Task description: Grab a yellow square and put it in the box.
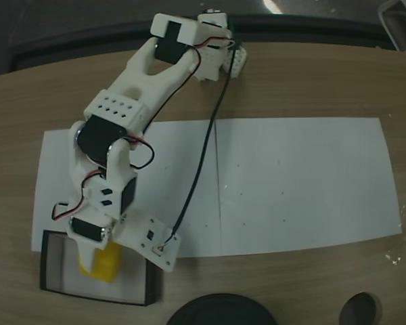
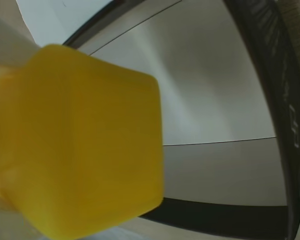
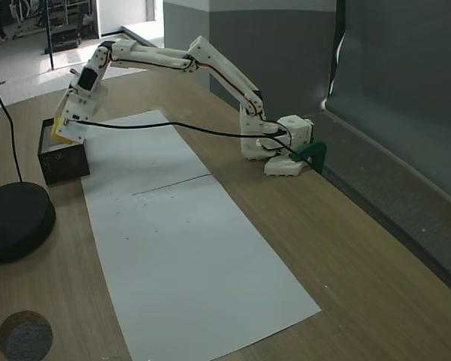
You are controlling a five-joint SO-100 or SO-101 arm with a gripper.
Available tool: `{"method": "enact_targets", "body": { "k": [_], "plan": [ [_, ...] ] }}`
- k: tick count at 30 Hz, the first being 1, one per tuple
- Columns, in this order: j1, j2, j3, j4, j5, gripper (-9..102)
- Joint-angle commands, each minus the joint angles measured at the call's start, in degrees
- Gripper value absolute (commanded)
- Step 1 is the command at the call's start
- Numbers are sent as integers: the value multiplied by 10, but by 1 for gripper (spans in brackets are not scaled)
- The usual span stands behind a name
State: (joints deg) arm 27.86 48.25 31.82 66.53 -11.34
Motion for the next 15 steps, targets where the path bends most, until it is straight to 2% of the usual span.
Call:
{"method": "enact_targets", "body": {
  "k": [1,4,7,9,13,15],
  "plan": [
    [-2,23,-35,-4,3,26],
    [0,30,-36,14,4,35],
    [-4,47,-54,44,31,32],
    [-9,69,-76,76,60,27],
    [-40,128,-148,137,130,4],
    [-70,163,-184,178,138,1]
  ]
}}
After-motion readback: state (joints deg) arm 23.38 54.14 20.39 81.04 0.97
